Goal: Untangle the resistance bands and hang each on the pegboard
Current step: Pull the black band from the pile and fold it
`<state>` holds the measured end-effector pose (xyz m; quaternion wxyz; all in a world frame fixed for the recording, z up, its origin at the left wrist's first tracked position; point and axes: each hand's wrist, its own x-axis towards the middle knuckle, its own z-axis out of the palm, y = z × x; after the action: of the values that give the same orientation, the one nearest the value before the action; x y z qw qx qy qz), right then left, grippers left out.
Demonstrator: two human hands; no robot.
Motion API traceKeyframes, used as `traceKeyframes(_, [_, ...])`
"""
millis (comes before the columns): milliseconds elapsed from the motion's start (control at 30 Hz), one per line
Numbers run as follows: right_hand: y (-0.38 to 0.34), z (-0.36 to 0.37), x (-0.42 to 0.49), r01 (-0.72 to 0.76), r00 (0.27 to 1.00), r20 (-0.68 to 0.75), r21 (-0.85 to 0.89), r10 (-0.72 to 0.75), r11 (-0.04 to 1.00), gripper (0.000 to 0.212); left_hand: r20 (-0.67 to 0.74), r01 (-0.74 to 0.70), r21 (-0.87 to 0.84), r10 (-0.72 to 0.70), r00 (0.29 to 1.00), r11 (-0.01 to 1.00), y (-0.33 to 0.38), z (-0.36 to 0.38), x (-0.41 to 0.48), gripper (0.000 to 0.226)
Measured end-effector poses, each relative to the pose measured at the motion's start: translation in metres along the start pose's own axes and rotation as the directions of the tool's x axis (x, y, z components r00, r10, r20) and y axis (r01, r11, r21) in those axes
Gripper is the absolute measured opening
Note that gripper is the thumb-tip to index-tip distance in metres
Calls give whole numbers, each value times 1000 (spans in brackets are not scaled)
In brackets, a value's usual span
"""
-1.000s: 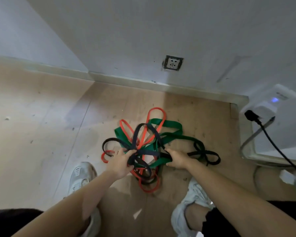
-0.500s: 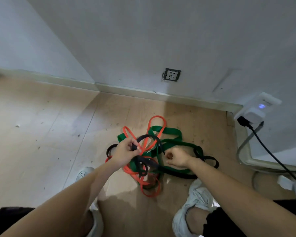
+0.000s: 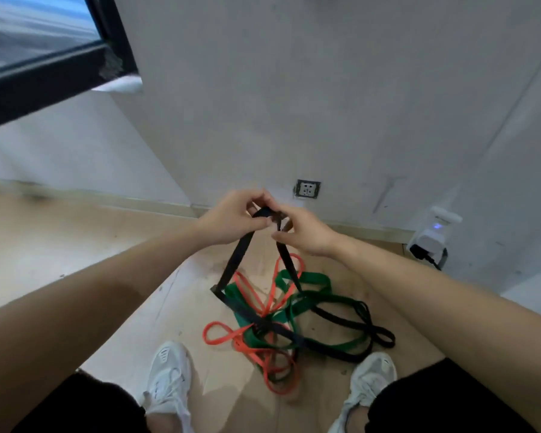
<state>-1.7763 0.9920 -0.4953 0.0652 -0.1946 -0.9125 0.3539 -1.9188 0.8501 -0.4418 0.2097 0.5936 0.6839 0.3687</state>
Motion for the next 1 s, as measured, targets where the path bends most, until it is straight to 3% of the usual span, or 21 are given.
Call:
traceKeyframes(67, [-19, -24, 2, 3, 998, -58, 24, -1, 1000, 6, -29, -45, 29, 46, 999, 999, 15, -21, 4, 24])
traceKeyframes(200, [-62, -76, 1, 0, 991, -134, 133, 18, 991, 11, -173, -136, 25, 138, 975, 990, 39, -61, 12, 22])
traceKeyframes(367, [-118, -133, 5, 140, 954, -294, 232, -68, 963, 16, -453, -239, -28, 201, 869, 971, 76, -93, 33, 21])
traceKeyframes(467, [-125, -146, 14, 225, 908, -410, 300, -88, 927, 12, -513, -256, -91, 175, 841, 962, 77, -98, 45, 22])
traceKeyframes(600, [-83, -113, 19, 168, 912, -410, 364, -4, 916, 11, -420, -113, -113, 55, 906, 987, 29, -72, 44, 19])
traceKeyframes(700, [-53, -90, 15, 54, 971, -240, 261, 11, 964, 17, -235, -58, -8, 54, 970, 998, -1, -61, 41, 19])
traceKeyframes(1000, [-51, -71, 23, 63, 996, -79, 378, -35, 924, 22, -226, -154, -79, 133, 965, 985, 16, -48, 55, 22])
